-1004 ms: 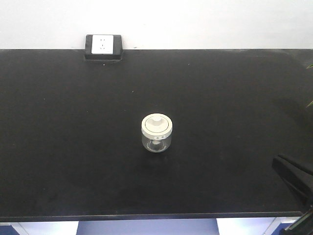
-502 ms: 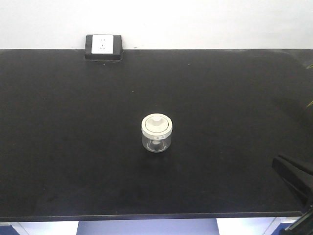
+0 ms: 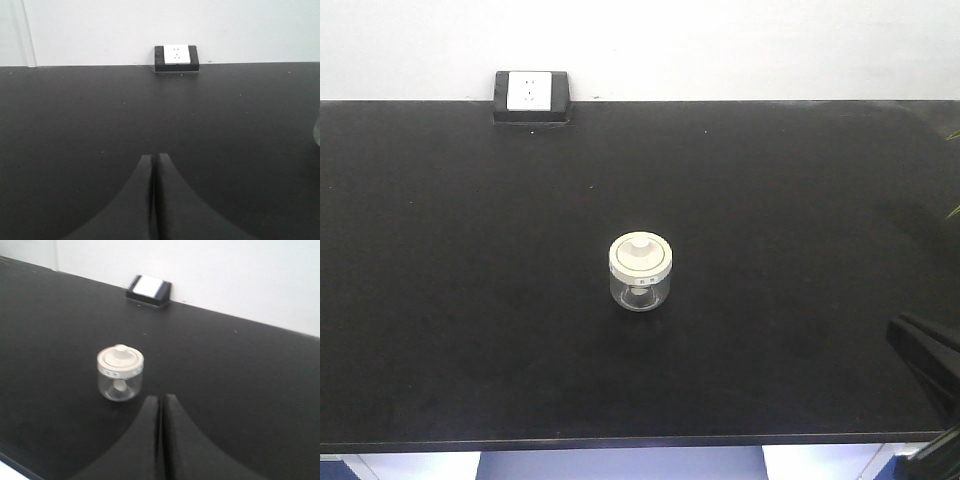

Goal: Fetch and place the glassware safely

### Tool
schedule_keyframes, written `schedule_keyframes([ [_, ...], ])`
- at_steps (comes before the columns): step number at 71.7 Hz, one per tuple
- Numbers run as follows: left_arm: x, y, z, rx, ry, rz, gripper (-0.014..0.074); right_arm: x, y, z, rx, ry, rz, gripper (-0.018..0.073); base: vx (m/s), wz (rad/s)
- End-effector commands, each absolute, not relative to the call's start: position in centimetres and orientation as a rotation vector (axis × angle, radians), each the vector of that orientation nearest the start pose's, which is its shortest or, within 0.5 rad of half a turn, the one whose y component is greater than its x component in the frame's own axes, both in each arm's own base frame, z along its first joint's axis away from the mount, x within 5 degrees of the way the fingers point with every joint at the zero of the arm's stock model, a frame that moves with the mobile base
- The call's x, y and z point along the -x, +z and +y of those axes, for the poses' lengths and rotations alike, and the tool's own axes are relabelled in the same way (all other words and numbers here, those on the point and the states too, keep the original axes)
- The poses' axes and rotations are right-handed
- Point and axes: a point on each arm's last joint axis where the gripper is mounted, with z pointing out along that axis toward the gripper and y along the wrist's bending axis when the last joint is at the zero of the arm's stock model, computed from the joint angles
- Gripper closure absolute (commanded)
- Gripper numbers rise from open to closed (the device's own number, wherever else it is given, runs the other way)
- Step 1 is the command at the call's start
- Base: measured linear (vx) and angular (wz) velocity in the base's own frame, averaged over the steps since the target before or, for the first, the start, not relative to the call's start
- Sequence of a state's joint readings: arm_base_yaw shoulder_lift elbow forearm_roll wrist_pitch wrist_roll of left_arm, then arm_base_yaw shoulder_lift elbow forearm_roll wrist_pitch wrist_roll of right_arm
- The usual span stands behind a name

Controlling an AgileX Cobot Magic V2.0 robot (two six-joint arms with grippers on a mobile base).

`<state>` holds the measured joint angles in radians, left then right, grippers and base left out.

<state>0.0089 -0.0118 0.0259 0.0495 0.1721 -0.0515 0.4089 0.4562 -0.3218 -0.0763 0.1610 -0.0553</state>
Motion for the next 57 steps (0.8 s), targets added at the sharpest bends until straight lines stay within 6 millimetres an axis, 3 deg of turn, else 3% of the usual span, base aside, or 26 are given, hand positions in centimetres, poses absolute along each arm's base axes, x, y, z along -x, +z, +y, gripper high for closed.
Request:
schedule_keyframes([
  [1, -5.7, 18.6, 0.1, 0.016, 0.0, 1.618, 0.0603, -9.9, 28.4, 3.4, 0.378, 0.158, 1.689, 0.0563, 0.0, 0.0],
  [15, -5.7, 18.6, 0.1, 0.016, 0.0, 1.618, 0.0603, -10.1, 27.9, 1.6, 0.236, 0.032, 1.776, 0.0563, 0.0, 0.0],
  [32, -5.7, 18.6, 0.1, 0.016, 0.0, 1.618, 0.0603, -8.6, 27.2, -0.1, 0.105, -0.09, 1.838, 0.0563, 0.0, 0.0],
  [57, -5.7, 18.6, 0.1, 0.016, 0.0, 1.618, 0.0603, -6.7, 20.5, -0.3, 0.046, -0.095, 1.751, 0.0563, 0.0, 0.0],
])
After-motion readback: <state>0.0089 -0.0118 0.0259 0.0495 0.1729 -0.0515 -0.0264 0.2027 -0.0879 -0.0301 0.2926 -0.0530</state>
